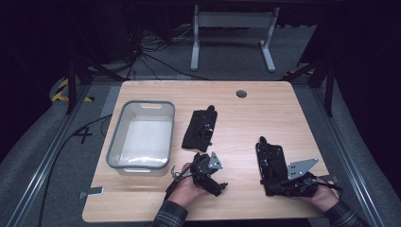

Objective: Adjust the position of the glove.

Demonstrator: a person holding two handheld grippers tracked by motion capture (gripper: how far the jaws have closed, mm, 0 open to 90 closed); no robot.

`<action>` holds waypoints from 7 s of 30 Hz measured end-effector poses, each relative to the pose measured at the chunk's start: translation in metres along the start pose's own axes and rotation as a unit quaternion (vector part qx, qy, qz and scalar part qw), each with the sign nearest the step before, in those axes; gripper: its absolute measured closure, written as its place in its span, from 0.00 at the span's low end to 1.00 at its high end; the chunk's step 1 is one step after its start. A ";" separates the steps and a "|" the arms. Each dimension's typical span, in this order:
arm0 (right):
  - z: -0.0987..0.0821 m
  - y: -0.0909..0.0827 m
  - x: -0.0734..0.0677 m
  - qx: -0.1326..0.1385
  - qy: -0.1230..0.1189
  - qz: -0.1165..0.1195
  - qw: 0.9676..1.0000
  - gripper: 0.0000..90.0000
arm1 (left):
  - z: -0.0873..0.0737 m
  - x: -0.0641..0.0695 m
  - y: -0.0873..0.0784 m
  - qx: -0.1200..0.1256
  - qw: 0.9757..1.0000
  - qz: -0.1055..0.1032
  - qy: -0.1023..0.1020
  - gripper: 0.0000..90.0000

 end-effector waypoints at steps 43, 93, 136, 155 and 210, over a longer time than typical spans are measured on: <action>-0.076 -0.055 0.097 0.015 0.158 -0.236 0.959 0.44 | 0.000 0.000 0.000 0.000 1.000 -0.001 0.000 0.00; -0.084 -0.054 0.103 0.003 0.179 -0.253 0.951 0.21 | 0.085 -0.073 -0.012 0.021 0.981 0.138 -0.136 1.00; -0.084 -0.054 0.103 0.003 0.179 -0.253 0.951 0.21 | 0.061 -0.032 0.017 -0.034 0.991 0.052 -0.118 1.00; -0.084 -0.054 0.103 0.003 0.179 -0.253 0.951 0.21 | 0.049 0.022 0.020 -0.046 0.995 -0.019 -0.084 1.00; -0.084 -0.054 0.103 0.003 0.179 -0.253 0.951 0.21 | 0.030 0.035 0.001 -0.074 0.996 -0.018 -0.039 1.00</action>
Point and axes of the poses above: each handheld gripper's, and its own axes: y roughly forward along the jaws, z roughly out of its top, x roughly to its right, the point moved 3 cm from there along y, roughly forward along the jaws, and after that the axes turned 13 degrees about -y, right-handed, at the moved point
